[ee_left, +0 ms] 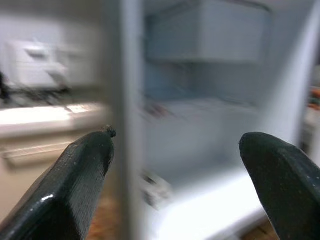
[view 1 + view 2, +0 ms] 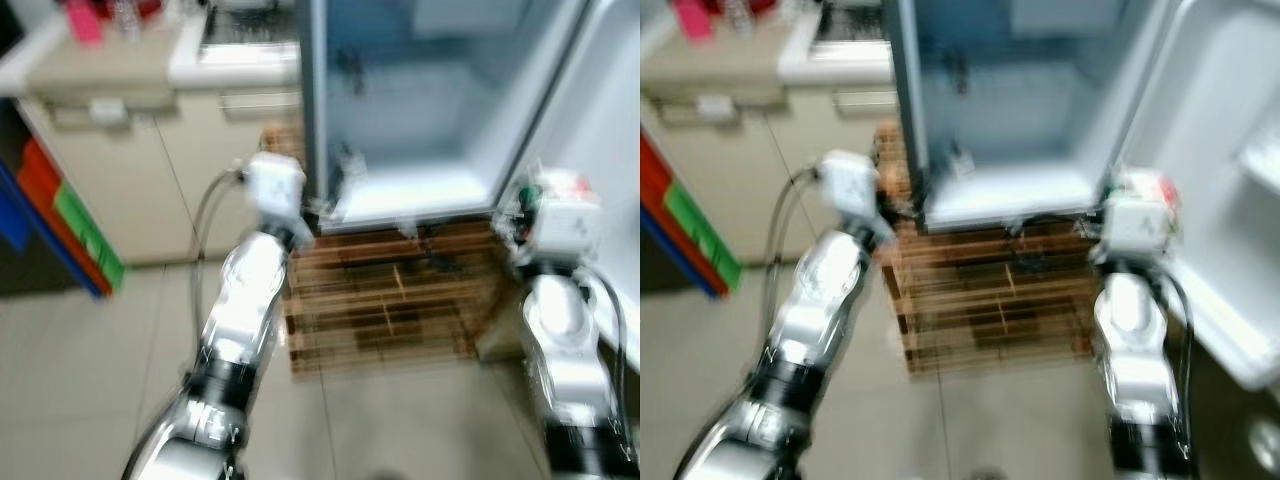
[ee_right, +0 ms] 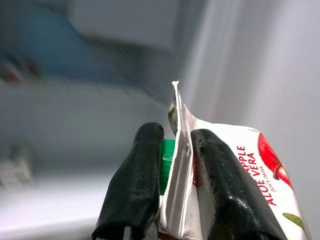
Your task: Restocking fridge
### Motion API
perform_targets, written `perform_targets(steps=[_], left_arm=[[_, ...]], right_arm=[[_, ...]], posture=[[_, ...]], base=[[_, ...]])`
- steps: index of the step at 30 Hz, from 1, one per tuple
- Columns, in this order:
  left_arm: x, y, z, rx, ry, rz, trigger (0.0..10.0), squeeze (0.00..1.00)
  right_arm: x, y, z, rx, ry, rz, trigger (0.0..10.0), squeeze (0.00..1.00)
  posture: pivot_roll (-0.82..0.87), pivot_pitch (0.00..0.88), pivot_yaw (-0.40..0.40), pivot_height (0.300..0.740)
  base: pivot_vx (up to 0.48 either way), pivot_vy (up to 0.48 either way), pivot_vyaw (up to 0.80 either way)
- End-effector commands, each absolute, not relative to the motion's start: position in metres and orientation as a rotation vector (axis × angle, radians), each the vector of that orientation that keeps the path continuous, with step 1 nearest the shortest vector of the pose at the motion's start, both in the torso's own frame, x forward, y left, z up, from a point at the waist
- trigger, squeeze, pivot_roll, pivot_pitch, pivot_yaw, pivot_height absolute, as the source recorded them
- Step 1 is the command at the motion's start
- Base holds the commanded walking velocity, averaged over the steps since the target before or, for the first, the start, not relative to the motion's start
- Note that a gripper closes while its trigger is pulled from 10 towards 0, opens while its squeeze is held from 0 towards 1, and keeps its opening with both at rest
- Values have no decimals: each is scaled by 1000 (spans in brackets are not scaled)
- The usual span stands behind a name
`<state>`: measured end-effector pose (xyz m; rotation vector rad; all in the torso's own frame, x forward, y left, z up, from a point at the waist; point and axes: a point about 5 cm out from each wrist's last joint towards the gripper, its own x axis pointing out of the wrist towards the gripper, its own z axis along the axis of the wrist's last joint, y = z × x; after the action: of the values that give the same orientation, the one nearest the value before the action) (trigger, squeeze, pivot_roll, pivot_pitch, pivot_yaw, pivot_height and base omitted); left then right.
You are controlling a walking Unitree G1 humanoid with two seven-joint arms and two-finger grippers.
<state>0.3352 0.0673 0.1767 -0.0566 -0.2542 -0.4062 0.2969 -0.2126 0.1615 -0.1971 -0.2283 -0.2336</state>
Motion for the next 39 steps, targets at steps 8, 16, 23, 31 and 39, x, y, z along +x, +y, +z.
perform_targets(steps=[8, 16, 23, 31, 39], left_arm=[[330, 70, 188, -61, -328, -448, 10000, 0], [310, 52, 216, -31, -392, -740, 10000, 0], [294, 37, 194, 88, -324, -938, 10000, 0], [268, 35, 189, -49, -236, -1053, 10000, 0], [287, 75, 176, -222, -173, -596, 10000, 0]], right_arm=[[300, -200, 168, -195, -260, -192, 10000, 0], [311, -207, 165, -48, -194, -243, 10000, 0], [323, -223, 151, 42, -110, -306, 10000, 0], [330, -229, 143, 40, -74, -326, 10000, 0], [302, -212, 170, -13, -221, -302, 10000, 0]], posture=[[-127, 0, 7, 740], [-87, 0, 19, 740], [-55, 19, 59, 740], [-10, 77, 69, 740], [-75, 19, 31, 740]], base=[[360, 0, 0], [0, 0, 0], [0, 0, 0], [0, 0, 0], [0, 0, 0]])
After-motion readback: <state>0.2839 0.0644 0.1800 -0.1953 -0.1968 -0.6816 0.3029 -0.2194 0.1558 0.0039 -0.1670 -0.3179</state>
